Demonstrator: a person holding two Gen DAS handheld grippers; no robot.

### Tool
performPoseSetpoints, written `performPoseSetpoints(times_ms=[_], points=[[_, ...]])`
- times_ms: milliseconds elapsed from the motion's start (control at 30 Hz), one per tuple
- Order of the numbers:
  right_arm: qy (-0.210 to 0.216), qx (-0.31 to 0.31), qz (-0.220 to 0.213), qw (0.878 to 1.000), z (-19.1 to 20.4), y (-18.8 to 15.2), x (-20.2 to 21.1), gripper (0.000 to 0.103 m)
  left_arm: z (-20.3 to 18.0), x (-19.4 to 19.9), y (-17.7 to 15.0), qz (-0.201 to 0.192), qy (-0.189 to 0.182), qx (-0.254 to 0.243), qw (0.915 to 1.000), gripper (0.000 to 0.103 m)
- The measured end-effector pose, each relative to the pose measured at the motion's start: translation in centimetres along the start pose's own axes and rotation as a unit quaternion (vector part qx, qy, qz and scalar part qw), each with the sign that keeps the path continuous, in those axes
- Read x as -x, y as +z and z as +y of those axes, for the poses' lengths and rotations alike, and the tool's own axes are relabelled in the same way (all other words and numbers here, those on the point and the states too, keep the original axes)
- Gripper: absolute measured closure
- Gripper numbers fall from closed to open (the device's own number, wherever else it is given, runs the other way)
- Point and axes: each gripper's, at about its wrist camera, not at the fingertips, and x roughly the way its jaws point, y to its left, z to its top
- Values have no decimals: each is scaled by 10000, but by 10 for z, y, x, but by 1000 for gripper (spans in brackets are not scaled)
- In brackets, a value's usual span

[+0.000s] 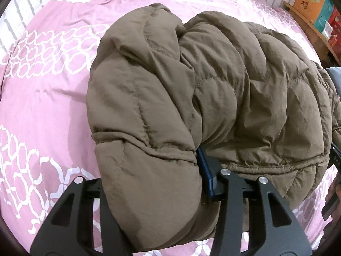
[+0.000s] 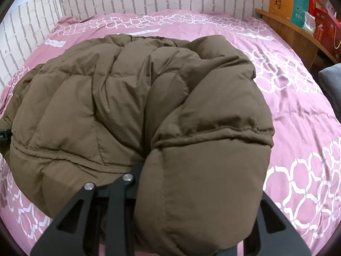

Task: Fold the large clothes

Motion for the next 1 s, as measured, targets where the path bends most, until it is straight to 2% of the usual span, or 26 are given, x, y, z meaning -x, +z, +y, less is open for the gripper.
performPoseSetpoints(times_ms=[167, 333, 467, 667, 900, 1000], points=[[-90, 114, -118, 9998, 13, 8, 0, 71, -1, 6, -1, -209, 75, -36, 9997, 62], [-250, 329, -314, 9987, 23, 6, 15, 73, -7, 21, -11, -512, 307, -196, 9980, 68], [-340, 431, -592, 9967, 25, 6, 29, 75, -9, 31, -11, -619, 366, -149, 9973, 72], [-496, 682, -1043, 9910, 27, 7, 58, 77, -40, 67, -11, -1066, 465, -276, 9928, 77], [-851, 853, -1508, 9812, -5, 5, 111, 77, -85, 109, -25, -1422, 302, -567, 9878, 79], [-956, 579, -1671, 9796, -35, 6, 134, 77, -116, 132, -39, -1630, 137, -728, 9838, 79]])
